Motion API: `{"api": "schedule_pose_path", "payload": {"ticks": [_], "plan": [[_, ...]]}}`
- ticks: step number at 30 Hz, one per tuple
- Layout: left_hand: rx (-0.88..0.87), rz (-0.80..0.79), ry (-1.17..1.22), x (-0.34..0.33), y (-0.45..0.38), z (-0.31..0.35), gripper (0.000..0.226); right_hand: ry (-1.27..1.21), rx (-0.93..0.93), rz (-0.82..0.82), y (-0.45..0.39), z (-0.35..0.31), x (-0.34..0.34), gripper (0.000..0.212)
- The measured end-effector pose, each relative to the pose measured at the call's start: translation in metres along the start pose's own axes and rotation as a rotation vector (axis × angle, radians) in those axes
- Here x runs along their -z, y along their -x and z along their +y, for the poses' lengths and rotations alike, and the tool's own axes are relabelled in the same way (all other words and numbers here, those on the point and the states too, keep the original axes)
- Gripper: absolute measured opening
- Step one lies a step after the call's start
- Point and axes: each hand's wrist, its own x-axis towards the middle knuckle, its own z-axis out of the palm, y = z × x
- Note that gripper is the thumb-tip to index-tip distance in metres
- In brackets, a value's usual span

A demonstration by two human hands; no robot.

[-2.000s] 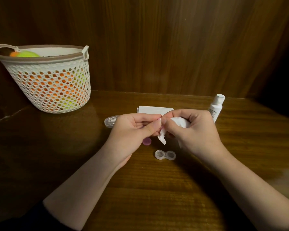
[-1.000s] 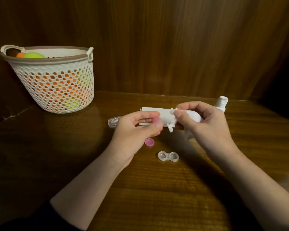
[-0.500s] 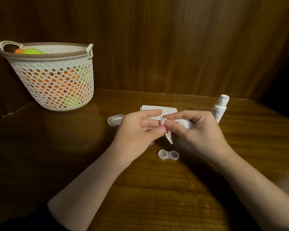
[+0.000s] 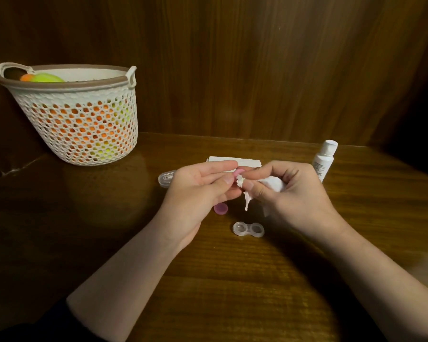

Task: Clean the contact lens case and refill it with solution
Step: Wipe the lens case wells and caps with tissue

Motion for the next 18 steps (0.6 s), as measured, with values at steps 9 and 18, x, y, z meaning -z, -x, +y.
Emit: {"api": "schedule_pose_path", "payload": {"ticks": [9,18], "plan": [[-0.069,-0.011,-0.138,-0.0025,0.0042,0.0022,0.025,-0.351,-0.151,-0.002,0.0003,0.0019,-0.0004,0.016],[-0.017,0.027,-0.078,-0.0042,0.0024,0.002,0.034,-0.187,-0.032,-0.053,0.0028,0.0005,-0.0018,0.013]]}}
